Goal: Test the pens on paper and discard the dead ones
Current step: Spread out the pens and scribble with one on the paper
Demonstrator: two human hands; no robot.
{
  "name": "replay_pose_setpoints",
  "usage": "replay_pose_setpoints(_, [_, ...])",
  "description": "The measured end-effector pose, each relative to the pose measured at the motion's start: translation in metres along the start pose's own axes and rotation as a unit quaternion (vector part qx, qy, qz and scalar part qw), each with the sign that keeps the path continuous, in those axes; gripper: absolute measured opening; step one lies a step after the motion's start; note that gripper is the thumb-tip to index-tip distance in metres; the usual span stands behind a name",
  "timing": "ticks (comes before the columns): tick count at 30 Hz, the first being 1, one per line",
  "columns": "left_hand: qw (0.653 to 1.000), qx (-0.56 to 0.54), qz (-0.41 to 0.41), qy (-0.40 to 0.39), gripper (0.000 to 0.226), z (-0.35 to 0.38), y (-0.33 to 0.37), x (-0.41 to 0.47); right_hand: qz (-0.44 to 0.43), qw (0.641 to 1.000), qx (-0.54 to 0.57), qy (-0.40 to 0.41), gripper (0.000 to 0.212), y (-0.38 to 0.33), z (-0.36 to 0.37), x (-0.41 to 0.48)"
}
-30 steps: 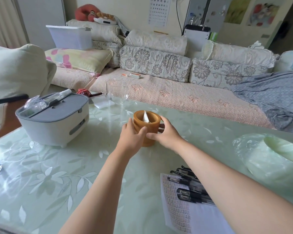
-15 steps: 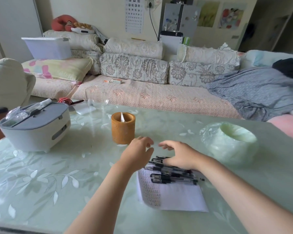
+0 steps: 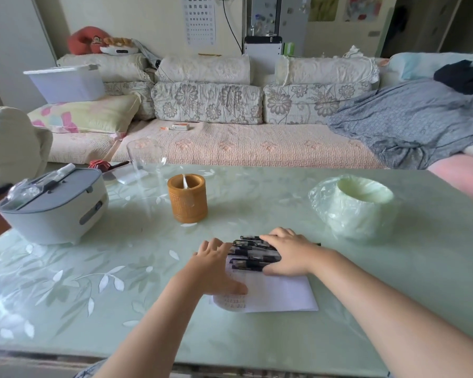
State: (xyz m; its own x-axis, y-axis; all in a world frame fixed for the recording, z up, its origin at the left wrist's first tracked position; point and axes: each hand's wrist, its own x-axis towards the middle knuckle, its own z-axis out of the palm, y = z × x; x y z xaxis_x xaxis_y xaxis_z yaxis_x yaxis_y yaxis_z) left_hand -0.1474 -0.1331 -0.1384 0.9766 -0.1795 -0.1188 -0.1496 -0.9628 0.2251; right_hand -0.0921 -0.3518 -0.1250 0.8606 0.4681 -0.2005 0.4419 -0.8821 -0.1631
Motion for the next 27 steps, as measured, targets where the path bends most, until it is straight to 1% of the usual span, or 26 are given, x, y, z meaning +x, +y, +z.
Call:
replay_pose_setpoints(4, [0.999, -0.031, -0.019, 0.005, 0.106, 0.001, -0.002, 0.001, -0.001, 0.999, -0.052, -0.001, 0.075, 0.002, -0.005, 0.007])
replay_pose_setpoints(11, [0.998, -0.066, 0.011, 0.008, 0.111, 0.001, 0.005, 0.008, -0.004, 0.997, -0.080, -0.014, 0.074, 0.009, -0.006, 0.009])
replay_pose_setpoints(14, [0.997, -0.079, 0.005, 0.024, 0.102, -0.003, 0.007, 0.013, -0.004, 0.995, -0.093, -0.023, 0.072, 0.011, -0.009, 0.012])
replay_pose_setpoints(17, [0.996, -0.046, -0.051, 0.055, 0.081, -0.008, 0.005, 0.021, -0.007, 0.994, -0.111, -0.012, 0.064, 0.013, -0.008, 0.018])
replay_pose_setpoints(19, [0.993, -0.051, -0.093, 0.050, 0.069, -0.009, 0.005, 0.026, -0.014, 0.993, -0.119, 0.002, 0.061, 0.016, -0.006, 0.023])
replay_pose_setpoints(20, [0.992, -0.063, -0.098, 0.046, 0.066, -0.008, 0.006, 0.030, -0.020, 0.992, -0.127, 0.008, 0.061, 0.017, -0.005, 0.025])
replay_pose_setpoints(24, [0.992, -0.082, -0.075, 0.059, 0.070, -0.006, 0.013, 0.039, -0.027, 0.988, -0.151, 0.022, 0.054, 0.019, -0.003, 0.031])
replay_pose_setpoints(27, [0.990, -0.097, -0.076, 0.064, 0.075, -0.008, 0.011, 0.043, -0.026, 0.988, -0.149, 0.035, 0.049, 0.021, -0.002, 0.033])
